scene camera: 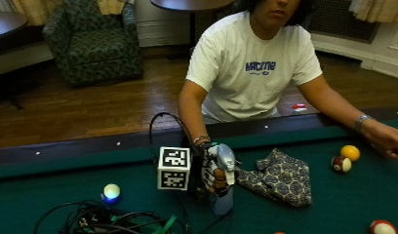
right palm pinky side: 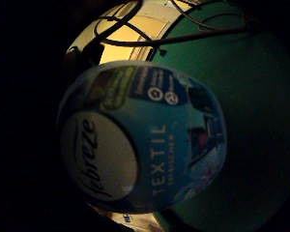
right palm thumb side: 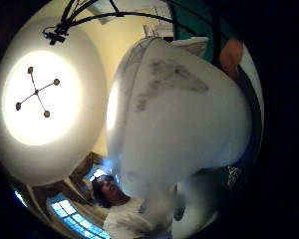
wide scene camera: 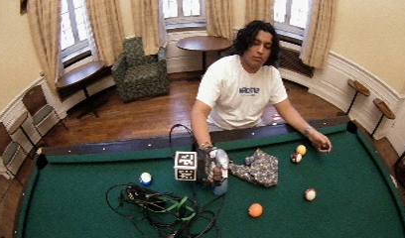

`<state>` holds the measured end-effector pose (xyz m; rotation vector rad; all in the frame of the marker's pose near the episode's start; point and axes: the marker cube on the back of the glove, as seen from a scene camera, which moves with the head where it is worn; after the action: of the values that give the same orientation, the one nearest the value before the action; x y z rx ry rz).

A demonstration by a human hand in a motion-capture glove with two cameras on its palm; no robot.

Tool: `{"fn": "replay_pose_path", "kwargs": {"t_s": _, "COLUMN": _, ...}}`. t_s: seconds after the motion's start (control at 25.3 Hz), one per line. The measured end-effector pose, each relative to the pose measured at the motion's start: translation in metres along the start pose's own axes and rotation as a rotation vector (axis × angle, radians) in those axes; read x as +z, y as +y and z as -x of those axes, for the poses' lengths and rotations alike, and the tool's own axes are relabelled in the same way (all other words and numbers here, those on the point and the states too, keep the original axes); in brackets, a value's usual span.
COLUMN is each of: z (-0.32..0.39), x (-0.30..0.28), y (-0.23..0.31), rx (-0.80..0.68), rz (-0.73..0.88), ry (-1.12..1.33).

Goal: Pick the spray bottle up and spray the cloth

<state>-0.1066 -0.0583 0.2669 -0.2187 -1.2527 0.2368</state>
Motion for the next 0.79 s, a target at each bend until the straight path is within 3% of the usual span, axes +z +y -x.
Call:
{"fn": "replay_pose_path", "kwargs": {"t_s": 0.59, "z": 0.009, "x": 0.000, "y": -0.008, "rx": -0.121, "rz": -0.196, "ry": 0.145}}
{"fn": "replay_pose_path", "kwargs": {"t_s": 0.79, "z": 0.022, "x": -0.003, "y": 0.003, "rx": -0.172, "rz": -0.154, "ry": 0.123}}
